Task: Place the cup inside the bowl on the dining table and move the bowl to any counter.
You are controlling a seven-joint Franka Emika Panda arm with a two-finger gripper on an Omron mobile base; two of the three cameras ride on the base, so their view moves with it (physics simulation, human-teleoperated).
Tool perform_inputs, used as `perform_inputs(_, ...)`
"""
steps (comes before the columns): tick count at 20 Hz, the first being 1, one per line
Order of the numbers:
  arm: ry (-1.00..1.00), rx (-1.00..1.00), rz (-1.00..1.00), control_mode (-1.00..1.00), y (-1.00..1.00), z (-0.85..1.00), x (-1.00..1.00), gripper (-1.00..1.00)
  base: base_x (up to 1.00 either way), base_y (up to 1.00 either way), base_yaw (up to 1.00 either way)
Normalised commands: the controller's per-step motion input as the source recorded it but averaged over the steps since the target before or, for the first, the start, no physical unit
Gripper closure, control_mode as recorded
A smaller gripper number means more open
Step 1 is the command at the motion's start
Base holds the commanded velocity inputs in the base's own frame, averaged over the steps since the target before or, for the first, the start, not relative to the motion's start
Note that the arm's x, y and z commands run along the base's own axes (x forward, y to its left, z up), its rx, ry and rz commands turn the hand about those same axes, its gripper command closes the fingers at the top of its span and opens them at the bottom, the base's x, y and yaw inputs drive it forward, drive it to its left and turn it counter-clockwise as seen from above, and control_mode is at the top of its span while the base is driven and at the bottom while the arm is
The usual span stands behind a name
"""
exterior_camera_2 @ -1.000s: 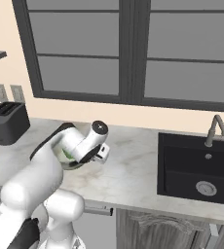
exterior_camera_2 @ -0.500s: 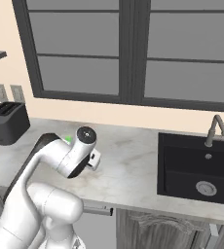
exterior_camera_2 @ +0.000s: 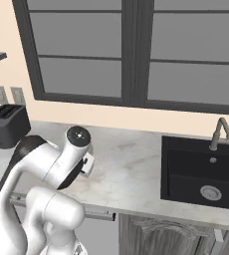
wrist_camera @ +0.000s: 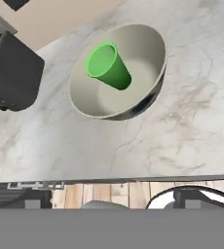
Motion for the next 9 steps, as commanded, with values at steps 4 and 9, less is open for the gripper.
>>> perform_inputs(4, -0.09, 0.0, 0.03, -1.0, 0.19, 0.39, -0.71, -1.0, 0.0, 0.0, 0.0)
perform_inputs(9, -0.1, 0.0, 0.04, -1.0, 0.14, 0.38, -0.69, -1.0, 0.0, 0.0, 0.0)
